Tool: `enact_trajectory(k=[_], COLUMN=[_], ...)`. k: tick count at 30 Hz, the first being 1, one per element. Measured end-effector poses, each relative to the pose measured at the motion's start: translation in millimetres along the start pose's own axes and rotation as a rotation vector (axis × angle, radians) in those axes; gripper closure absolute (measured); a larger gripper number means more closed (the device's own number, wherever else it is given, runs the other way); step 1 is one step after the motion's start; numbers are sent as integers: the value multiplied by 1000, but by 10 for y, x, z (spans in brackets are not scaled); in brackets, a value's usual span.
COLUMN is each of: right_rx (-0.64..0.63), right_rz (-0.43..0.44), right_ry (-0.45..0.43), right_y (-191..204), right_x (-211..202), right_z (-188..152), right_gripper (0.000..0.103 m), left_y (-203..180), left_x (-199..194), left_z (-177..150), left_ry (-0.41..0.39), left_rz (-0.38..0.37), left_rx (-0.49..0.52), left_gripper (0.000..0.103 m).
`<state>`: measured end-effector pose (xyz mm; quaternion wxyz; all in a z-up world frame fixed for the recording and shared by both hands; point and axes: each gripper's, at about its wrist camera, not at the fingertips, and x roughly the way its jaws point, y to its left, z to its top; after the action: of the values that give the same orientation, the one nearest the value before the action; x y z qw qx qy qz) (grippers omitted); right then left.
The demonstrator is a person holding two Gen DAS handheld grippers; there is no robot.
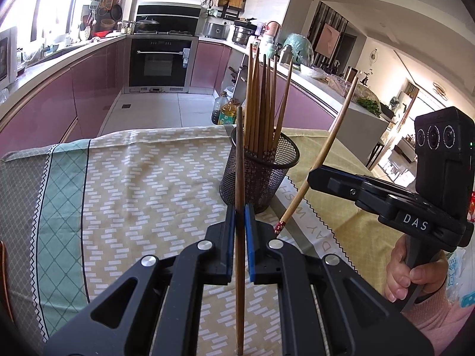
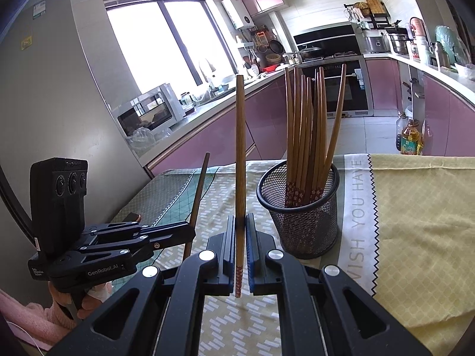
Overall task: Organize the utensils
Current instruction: 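Carry both upright chopsticks above the mesh holder with both tools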
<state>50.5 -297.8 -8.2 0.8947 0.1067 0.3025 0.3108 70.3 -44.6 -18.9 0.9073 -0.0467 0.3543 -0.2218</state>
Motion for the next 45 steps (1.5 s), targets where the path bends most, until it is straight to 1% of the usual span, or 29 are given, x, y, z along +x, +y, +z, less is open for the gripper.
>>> enact_trajectory(k=[15, 45], right_rx=[-3, -20], right_rz=[-6, -20], right_ry=[-35, -75], right_y=[-14, 11], right_x=[-105, -207], right_z=[78, 188], right_gripper=[97, 97], left_y=[-12, -85], left_x=[-23, -84], left_z=[72, 224], left_ry=[-26, -70], left_rz=[1, -14], left_rx=[7, 24], left_gripper=[96, 96])
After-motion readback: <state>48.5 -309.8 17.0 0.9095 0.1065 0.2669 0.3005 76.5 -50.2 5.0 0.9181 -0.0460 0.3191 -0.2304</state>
